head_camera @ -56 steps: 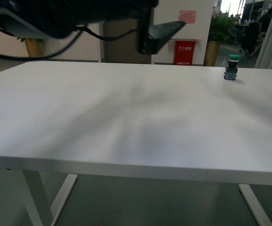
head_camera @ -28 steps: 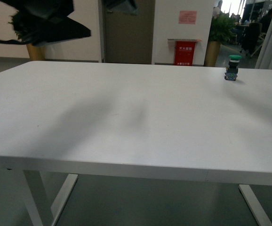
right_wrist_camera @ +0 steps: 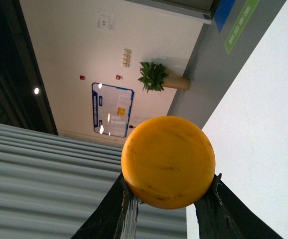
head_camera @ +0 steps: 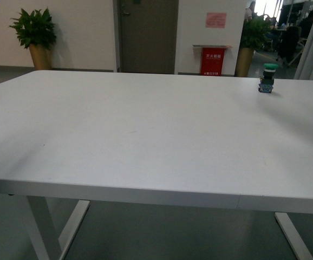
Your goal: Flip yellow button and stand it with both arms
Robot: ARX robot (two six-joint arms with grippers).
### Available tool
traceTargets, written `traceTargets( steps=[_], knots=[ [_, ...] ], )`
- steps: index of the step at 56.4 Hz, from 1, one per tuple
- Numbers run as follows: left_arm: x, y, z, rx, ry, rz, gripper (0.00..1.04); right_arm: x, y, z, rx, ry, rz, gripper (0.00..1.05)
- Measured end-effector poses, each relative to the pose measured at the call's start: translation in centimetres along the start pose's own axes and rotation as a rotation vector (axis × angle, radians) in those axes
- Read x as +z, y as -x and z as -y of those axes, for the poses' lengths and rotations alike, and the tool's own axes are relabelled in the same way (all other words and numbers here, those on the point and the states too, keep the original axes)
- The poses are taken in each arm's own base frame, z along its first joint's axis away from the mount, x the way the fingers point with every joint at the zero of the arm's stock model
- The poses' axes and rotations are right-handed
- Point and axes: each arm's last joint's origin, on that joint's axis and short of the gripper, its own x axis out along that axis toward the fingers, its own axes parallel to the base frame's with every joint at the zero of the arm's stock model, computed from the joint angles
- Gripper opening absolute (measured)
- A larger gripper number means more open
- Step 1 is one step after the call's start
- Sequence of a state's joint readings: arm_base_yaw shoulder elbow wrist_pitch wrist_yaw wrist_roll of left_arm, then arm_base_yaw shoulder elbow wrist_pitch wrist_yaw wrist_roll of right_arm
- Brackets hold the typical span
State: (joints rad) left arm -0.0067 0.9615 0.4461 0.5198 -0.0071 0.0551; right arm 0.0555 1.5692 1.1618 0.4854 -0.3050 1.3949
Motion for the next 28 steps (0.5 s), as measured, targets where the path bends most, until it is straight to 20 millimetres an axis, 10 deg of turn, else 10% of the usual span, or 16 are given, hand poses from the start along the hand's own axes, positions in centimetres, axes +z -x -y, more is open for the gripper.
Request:
traceTargets(
  steps=[12,28],
  knots=[
    [-3.3,2.8,0.1,-0.002,0.042,-0.014,0.05,0.0,0.0,0.0,-0.003,0.002,-0.001,0.26],
    [-5.3,5.0,0.2,-0.002,0.054,-0.009,0.04,0.1,0.0,0.1,-0.007,0.007,-0.003,0.26]
  ],
)
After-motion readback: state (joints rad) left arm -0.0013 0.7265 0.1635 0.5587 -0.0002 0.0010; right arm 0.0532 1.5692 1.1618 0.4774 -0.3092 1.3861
